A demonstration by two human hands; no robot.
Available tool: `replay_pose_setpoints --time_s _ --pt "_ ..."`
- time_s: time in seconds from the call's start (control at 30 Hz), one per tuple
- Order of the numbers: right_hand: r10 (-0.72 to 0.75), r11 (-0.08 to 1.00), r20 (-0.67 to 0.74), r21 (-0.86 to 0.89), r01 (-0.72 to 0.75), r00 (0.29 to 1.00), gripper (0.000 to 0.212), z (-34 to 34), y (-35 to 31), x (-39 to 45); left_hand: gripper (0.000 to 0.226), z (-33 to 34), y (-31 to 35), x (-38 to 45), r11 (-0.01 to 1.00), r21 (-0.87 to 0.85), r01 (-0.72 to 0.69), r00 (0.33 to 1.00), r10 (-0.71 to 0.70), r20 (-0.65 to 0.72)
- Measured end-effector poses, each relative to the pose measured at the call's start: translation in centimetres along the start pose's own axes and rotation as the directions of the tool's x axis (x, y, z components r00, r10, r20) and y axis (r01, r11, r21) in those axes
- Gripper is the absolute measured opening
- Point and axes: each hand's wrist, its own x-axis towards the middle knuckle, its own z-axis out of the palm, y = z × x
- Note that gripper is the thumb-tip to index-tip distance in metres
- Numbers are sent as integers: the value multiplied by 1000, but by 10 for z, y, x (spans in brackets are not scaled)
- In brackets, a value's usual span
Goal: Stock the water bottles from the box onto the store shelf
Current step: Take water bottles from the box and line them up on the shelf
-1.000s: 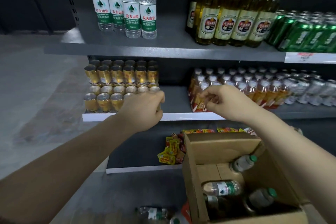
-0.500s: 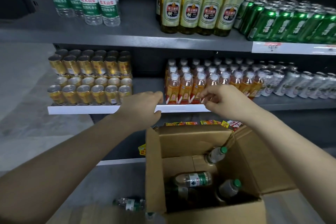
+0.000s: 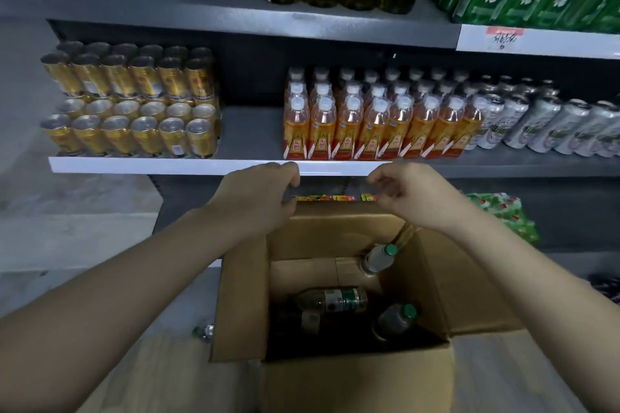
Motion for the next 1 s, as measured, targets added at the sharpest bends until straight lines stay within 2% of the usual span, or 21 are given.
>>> replay_pose_setpoints --time_s 0.23,0.5,1.0 --pt "43 999 -1 -25 -43 999 30 30 21 4 10 24 -4 15 1000 8 -18 999 18 37" --pt "110 994 15 -16 -110 994 20 67 48 14 19 54 -12 31 998 3 -59 989 58 137" --pt "197 980 150 -24 -196 969 35 172 104 36 26 150 -27 61 989 10 -147 974 143 174"
